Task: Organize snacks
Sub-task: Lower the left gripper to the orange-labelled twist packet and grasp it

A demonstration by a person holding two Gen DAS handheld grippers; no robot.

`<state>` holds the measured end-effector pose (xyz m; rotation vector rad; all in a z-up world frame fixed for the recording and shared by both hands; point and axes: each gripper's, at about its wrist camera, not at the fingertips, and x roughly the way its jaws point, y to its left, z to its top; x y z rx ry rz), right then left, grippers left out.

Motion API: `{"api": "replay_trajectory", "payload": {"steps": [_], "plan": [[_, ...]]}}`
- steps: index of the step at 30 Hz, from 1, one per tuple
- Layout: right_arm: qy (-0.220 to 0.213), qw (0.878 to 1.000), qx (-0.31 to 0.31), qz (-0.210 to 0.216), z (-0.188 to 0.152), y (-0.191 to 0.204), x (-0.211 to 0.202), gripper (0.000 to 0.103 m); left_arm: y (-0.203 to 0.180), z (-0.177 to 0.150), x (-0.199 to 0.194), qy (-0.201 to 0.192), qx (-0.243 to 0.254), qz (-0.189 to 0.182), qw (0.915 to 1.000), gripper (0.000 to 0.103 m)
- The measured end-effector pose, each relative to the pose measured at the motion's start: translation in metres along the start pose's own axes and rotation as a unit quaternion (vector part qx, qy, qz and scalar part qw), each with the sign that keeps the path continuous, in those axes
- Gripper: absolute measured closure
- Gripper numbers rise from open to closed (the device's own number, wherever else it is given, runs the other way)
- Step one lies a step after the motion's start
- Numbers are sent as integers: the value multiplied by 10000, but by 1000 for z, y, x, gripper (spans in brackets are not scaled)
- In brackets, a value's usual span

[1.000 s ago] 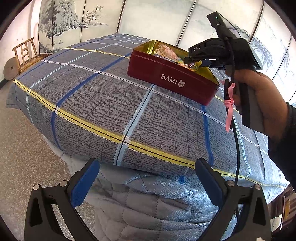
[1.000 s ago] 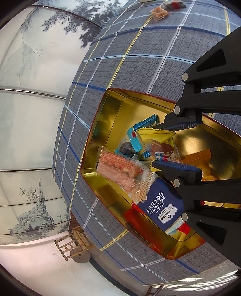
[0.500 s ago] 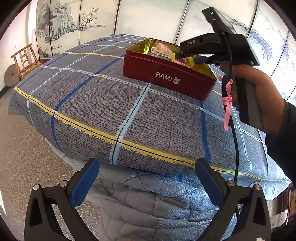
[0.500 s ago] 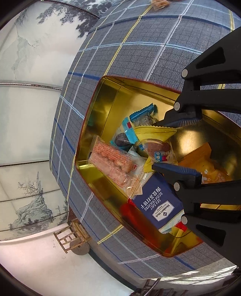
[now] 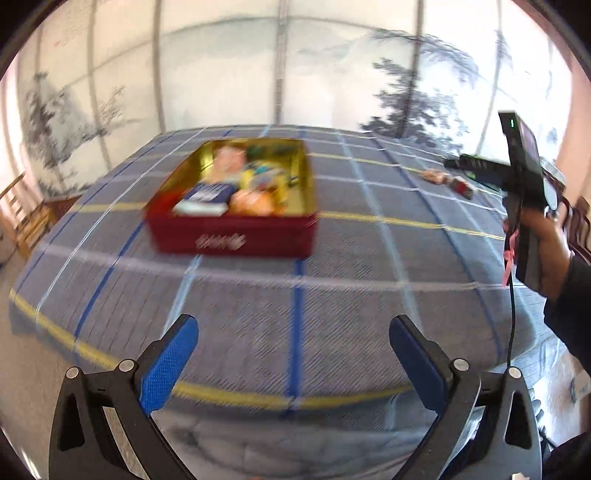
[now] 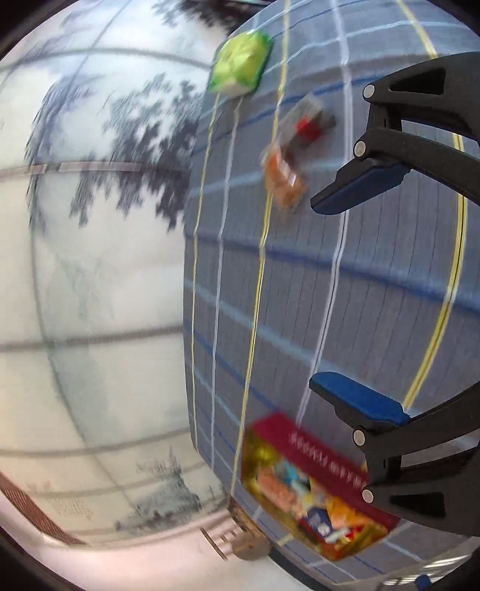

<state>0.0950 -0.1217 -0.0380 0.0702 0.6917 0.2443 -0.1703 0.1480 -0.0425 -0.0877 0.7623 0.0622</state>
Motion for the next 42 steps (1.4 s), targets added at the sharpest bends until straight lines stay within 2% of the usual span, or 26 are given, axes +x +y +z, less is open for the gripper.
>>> {"api": "replay_trajectory", "payload": {"steps": [3, 6, 9, 12, 14, 15, 17, 19, 21, 23, 25, 27, 28, 32, 33, 36, 37, 39, 42], "plan": [[19, 9956, 861, -368, -5, -95, 0, 16, -30, 37, 16, -27, 315, -340, 9989, 1], [14, 9897, 1294, -611, -12, -159, -4, 16, -72, 75, 39, -150, 773, -574, 9952, 1], [2, 9813, 1897, -319, -20, -205, -8, 16, -116, 114, 73, -128, 1250, -813, 9887, 1], [16, 9690, 2470, 111, -27, -233, -2, 14, -157, 153, 119, 28, 1587, -1157, 9805, 1], [14, 9660, 2576, 204, -29, -239, -1, 14, -181, 177, 150, 164, 1827, -1452, 9723, 1], [-14, 9655, 2596, 203, -30, -239, 0, 13, -194, 187, 163, 163, 2000, -1463, 9687, 1], [-52, 9700, 2419, 223, -29, -234, 1, 13, -219, 204, 194, 291, 2411, -1587, 9570, 1], [-45, 9728, 2293, 316, -28, -230, 1, 13, -238, 214, 218, 352, 2727, -1520, 9494, 3], [-58, 9719, 2333, 313, -30, -231, -1, 13, -253, 222, 238, 526, 2843, -1640, 9431, 6], [-153, 9697, 2415, 342, -32, -233, -4, 13, -265, 228, 259, 676, 3025, -1607, 9371, 9], [-222, 9689, 2436, 375, -32, -233, -6, 12, -273, 232, 281, 885, 3132, -1617, 9316, 15], [-226, 9694, 2415, 385, -31, -231, -6, 12, -277, 234, 298, 1068, 3217, -1628, 9266, 28], [-220, 9697, 2402, 387, -31, -231, -6, 12, -279, 235, 306, 1152, 3256, -1679, 9233, 29], [-249, 9699, 2386, 422, -30, -229, -7, 12, -285, 238, 320, 1295, 3319, -1932, 9142, 49], [-253, 9698, 2387, 429, -30, -229, -7, 12, -287, 238, 323, 1346, 3308, -1988, 9126, 59], [-265, 9697, 2389, 439, -30, -228, -7, 12, -289, 240, 327, 1403, 3229, -2153, 9109, 68], [-263, 9698, 2387, 435, -30, -228, -7, 12, -289, 240, 324, 1332, 3239, -2138, 9120, 68], [-266, 9698, 2386, 439, -30, -228, -7, 12, -290, 239, 315, 1112, 3257, -2013, 9171, 68], [-262, 9698, 2385, 438, -30, -228, -8, 12, -289, 241, 297, 807, 3123, -1636, 9323, 68]]}}
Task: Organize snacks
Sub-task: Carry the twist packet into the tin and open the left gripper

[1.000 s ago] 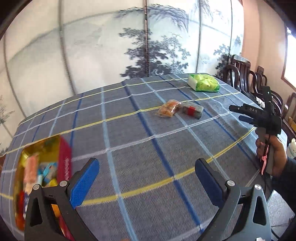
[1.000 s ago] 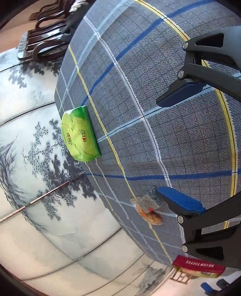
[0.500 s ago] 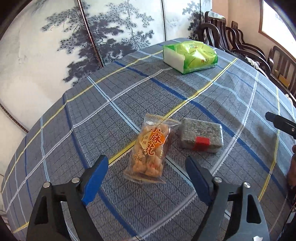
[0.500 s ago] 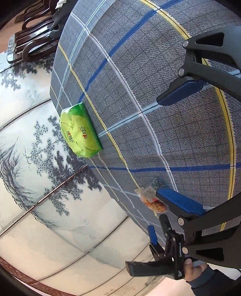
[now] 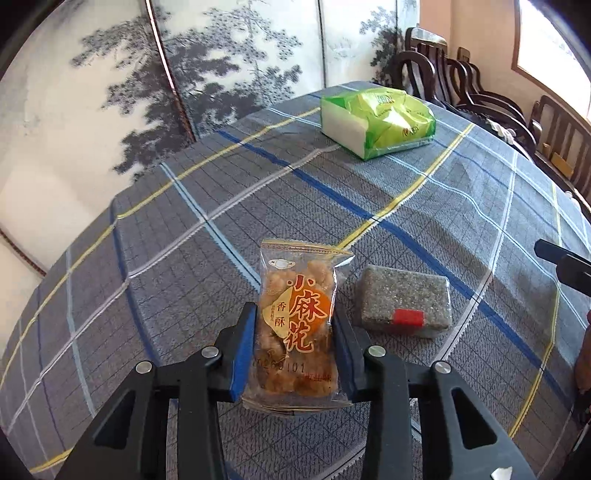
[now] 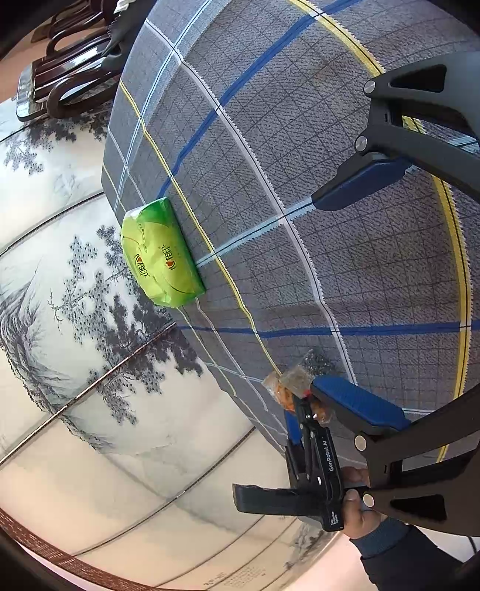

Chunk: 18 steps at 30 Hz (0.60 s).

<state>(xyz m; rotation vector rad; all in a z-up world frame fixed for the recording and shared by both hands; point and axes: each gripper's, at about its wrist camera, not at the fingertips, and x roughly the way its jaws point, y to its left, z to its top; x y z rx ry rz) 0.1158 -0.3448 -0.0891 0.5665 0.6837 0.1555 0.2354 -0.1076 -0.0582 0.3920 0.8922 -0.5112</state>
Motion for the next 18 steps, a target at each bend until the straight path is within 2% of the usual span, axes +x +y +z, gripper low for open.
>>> {"api": "replay_trajectory", "payload": {"steps": [4, 9, 18], "plan": [[6, 10000, 20, -5, 0, 0, 0, 12, -5, -1, -32, -234, -389, 755, 9961, 68], [39, 10000, 52, -62, 1, -1, 2, 12, -4, -5, -75, -463, -731, 1640, 9827, 68], [140, 9998, 57, -132, 2, -2, 7, 12, 32, -38, -149, -683, -1214, 2502, 9581, 68]]}}
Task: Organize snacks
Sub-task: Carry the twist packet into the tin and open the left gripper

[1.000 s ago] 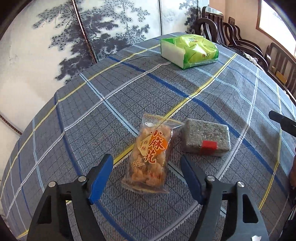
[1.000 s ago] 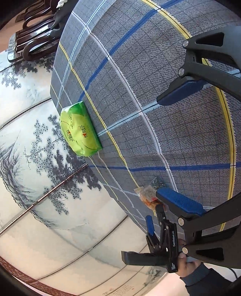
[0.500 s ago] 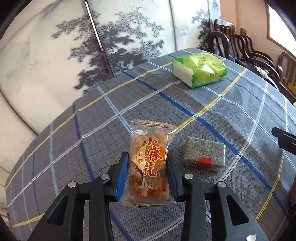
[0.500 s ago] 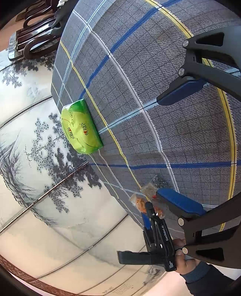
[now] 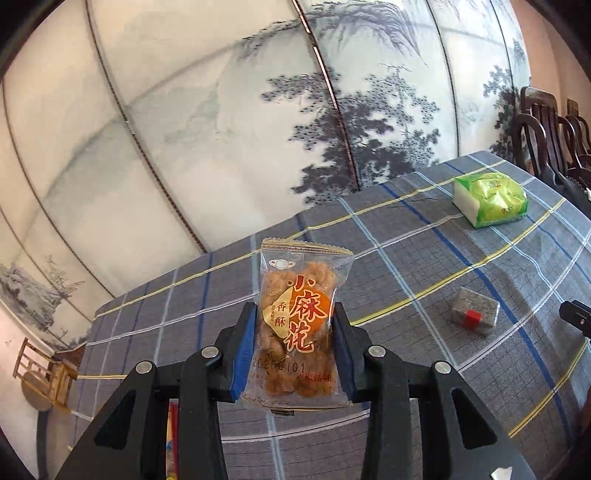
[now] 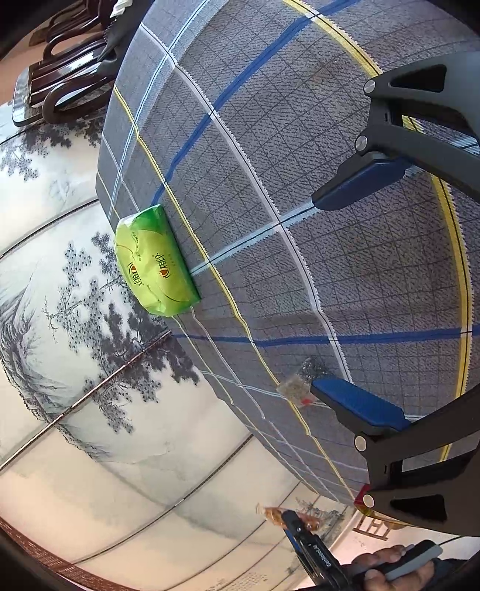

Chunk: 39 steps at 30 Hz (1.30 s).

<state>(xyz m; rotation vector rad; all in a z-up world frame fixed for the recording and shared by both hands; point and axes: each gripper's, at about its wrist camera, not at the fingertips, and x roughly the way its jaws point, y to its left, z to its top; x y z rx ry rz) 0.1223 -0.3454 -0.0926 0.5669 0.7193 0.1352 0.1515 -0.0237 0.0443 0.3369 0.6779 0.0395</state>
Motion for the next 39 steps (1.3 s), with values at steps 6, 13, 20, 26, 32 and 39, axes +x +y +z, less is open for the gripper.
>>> {"api": "replay_trajectory", "payload": {"steps": [6, 13, 20, 26, 32, 39], "plan": [[61, 10000, -3, -36, 0, -1, 2, 12, 48, -18, -11, -4, -100, 661, 9978, 68], [117, 9999, -18, -50, -1, -1, 4, 11, 102, -43, -20, 65, -239, 1210, 9923, 68], [150, 9998, -32, -80, -2, 0, 5, 11, 145, -68, -21, 241, -408, 1445, 9884, 68], [150, 9998, -31, -81, -2, 0, 5, 11, 176, -90, -17, 436, -586, 1589, 9846, 68], [152, 9998, -32, -84, -2, 0, 5, 10, 204, -112, -14, 645, -810, 1620, 9813, 68], [155, 9998, -36, -86, -2, 0, 5, 10, 233, -143, -10, 924, -1177, 1462, 9779, 68]]}}
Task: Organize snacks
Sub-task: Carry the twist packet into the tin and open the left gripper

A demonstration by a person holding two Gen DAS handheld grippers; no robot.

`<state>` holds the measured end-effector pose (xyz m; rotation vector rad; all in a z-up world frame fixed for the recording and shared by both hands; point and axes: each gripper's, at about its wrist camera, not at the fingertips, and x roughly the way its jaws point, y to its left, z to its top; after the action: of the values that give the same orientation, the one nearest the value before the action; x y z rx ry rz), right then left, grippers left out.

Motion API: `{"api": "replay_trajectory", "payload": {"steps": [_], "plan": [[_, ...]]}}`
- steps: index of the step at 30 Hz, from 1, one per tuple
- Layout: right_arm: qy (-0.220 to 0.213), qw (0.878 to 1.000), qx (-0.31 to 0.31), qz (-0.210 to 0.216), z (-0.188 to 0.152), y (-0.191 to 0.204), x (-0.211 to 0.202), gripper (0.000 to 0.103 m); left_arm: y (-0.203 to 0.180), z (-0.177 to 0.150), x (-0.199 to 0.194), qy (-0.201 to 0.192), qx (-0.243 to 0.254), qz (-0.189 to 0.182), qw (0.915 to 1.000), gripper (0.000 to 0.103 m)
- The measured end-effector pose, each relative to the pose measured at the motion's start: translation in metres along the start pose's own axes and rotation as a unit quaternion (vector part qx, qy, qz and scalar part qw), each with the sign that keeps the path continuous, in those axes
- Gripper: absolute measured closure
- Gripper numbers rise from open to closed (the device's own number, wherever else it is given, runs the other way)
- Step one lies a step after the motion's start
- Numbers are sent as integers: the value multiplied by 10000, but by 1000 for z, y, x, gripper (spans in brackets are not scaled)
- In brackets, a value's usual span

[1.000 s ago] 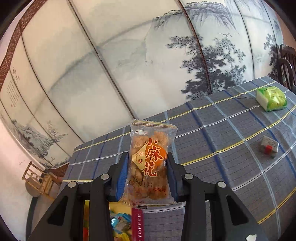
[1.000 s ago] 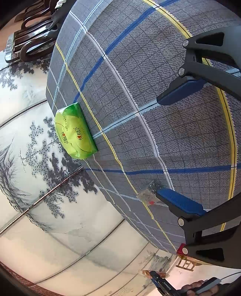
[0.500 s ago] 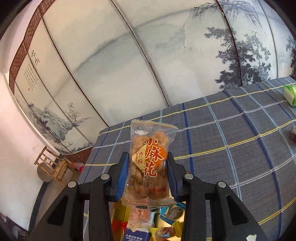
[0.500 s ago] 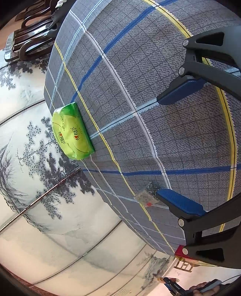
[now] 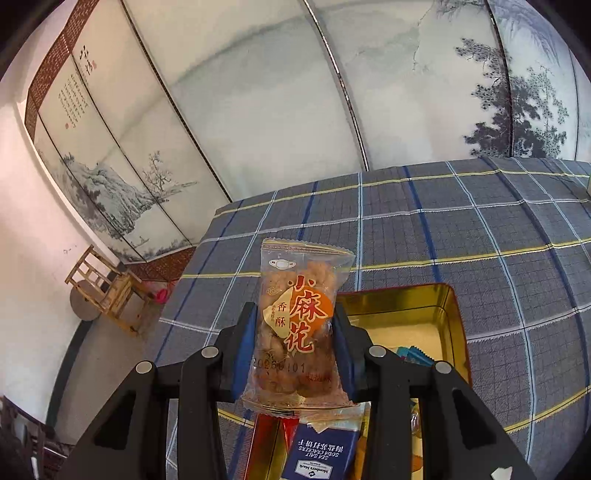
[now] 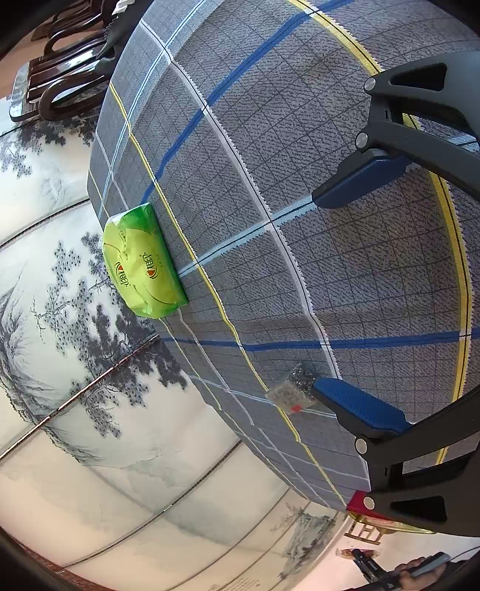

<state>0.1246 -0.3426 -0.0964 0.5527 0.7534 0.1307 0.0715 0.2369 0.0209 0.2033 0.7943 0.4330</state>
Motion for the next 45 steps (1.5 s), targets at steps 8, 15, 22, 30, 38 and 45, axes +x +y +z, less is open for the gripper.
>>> {"api": "replay_trajectory", "payload": {"steps": [8, 15, 22, 30, 38, 45], "plan": [[5, 10000, -6, -4, 0, 0, 0, 9, 8, -16, 18, 335, -264, -315, 9986, 68], [7, 10000, -7, -6, 1, 1, 0, 9, -30, -23, 27, 572, -251, -765, 9951, 68], [7, 10000, -8, -7, 0, 1, 0, 9, -53, -20, 44, 896, -261, -937, 9912, 68], [6, 10000, -7, -6, 0, 1, 0, 8, -68, -19, 57, 1111, -304, -900, 9893, 68], [6, 10000, -6, -6, 0, 1, 0, 8, -72, -15, 66, 1204, -356, -851, 9884, 68], [8, 10000, -10, -11, 0, 1, 0, 8, -72, -15, 69, 1212, -381, -841, 9883, 68]]}}
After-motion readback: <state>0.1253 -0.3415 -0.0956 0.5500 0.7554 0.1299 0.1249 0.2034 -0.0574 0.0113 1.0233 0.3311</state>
